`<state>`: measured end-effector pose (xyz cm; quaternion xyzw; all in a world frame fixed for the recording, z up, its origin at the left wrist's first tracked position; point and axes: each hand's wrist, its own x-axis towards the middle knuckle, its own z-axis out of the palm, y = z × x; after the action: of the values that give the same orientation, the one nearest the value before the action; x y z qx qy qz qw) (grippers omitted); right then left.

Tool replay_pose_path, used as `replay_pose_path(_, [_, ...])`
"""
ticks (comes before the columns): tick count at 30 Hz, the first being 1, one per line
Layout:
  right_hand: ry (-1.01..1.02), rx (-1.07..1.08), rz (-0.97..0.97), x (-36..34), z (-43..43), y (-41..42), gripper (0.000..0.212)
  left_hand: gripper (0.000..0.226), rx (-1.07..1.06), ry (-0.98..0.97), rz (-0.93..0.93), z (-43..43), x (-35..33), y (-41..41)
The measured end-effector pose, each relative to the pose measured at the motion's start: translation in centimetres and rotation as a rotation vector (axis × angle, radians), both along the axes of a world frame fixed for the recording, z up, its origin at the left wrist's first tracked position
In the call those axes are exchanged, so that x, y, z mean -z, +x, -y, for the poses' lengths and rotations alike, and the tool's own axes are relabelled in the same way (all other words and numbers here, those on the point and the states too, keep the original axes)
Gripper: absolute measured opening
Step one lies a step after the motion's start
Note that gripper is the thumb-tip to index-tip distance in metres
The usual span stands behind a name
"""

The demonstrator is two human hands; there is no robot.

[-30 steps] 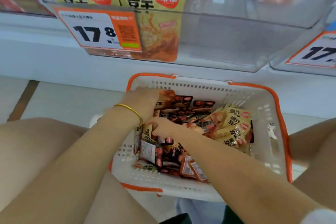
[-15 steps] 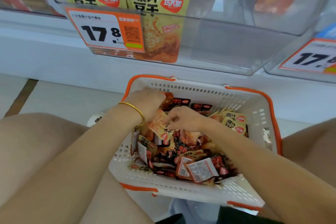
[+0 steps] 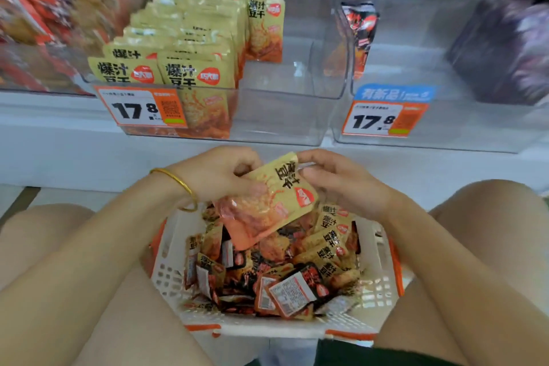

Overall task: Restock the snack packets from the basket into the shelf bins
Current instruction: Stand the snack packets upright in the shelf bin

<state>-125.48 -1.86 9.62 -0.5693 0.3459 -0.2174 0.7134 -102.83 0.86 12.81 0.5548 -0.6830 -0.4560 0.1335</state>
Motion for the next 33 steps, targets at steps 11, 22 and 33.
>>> replay_pose_path(11, [-0.126,0.276,0.171,-11.9,1.2,4.6,0.015,0.017,-0.442,-0.318,-0.412,2.2,-10.2,-0.9])
replay_pose_path(22, [-0.165,0.502,-0.436,-12.0,19.2,11.7,0.024,0.04,-0.333,-0.711,0.633,9.3,-8.6,3.0])
replay_pose_path(33, [0.046,0.515,-0.522,-10.4,24.1,11.2,0.015,0.048,-0.178,-0.654,0.712,9.9,-7.5,3.6])
